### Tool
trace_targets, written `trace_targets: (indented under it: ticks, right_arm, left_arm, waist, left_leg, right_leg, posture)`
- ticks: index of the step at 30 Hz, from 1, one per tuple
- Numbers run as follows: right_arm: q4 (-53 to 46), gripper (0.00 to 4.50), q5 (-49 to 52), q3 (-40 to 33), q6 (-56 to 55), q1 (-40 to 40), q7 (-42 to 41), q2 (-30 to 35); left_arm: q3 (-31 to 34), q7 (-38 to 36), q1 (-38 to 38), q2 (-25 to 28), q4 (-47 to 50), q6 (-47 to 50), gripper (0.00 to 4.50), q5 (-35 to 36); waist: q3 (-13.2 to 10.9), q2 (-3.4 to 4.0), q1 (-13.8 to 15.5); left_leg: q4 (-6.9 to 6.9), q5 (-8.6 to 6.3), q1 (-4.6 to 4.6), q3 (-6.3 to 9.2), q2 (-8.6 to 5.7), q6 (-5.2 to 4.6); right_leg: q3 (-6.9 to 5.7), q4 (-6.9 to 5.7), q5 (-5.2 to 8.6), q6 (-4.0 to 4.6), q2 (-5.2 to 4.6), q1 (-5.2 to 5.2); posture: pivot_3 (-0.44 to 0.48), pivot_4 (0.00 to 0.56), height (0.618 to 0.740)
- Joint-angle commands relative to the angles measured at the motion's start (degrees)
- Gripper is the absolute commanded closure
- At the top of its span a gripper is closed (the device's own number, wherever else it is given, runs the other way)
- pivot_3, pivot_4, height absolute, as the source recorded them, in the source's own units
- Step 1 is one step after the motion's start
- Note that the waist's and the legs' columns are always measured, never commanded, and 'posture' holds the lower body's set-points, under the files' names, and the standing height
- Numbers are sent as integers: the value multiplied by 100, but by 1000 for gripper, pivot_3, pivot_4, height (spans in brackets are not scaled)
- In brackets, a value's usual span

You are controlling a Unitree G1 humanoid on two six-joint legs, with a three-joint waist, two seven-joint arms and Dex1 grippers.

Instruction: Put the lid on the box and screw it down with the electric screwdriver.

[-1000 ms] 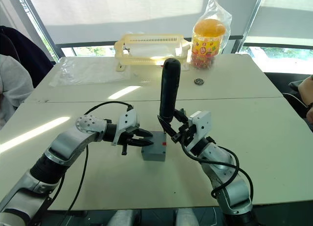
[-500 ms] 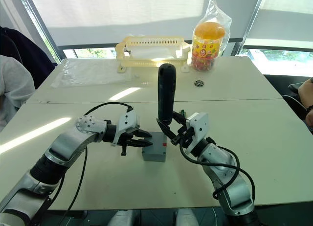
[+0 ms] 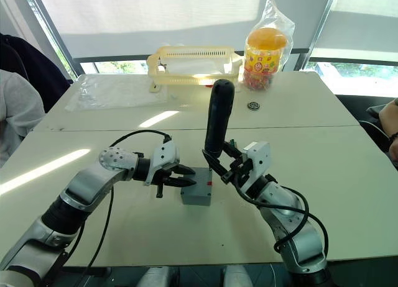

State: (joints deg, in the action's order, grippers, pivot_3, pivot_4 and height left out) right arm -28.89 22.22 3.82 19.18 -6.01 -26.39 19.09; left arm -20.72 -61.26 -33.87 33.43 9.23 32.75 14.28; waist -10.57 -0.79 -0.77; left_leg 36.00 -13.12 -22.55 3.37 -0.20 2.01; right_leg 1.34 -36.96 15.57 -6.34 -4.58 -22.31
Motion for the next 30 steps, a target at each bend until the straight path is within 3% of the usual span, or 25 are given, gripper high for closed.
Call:
trace_targets:
  ticks: [1, 7, 15, 30]
  right_arm:
    - [-10, 2785, 40, -2, 132, 17, -53, 44]
    - [-33, 2785, 48, 29, 179, -37, -58, 49]
    - [451, 2785, -916, 708, -145, -2, -230, 387]
    - [582, 2785, -832, 740, 114, 219, -288, 264]
  left_arm:
    - [-118, -3, 32, 1, -87, 20, 3174, -142]
    - [-123, 2, 21, -20, -119, -11, 3174, -149]
    - [-114, 18, 26, -38, -114, -12, 3174, -150]
    - [-217, 26, 117, -1, -65, -46, 3174, -242]
  waist:
    - [0, 0, 1]
    - [0, 0, 4]
    - [2, -3, 0]
    - [88, -39, 3]
  left_leg:
    - [0, 0, 0, 0, 0, 0]
    - [0, 0, 0, 0, 0, 0]
    - [-3, 0, 1, 0, 0, 0]
    - [-16, -1, 4, 6, 2, 1]
  right_leg:
    - [0, 0, 0, 0, 0, 0]
    - [0, 1, 1, 0, -2, 0]
    - [-2, 4, 8, 3, -2, 0]
    - [-6, 19, 21, 25, -2, 5]
  posture:
    - [0, 150, 740]
    - [0, 150, 740]
    - [0, 150, 740]
    - [0, 150, 740]
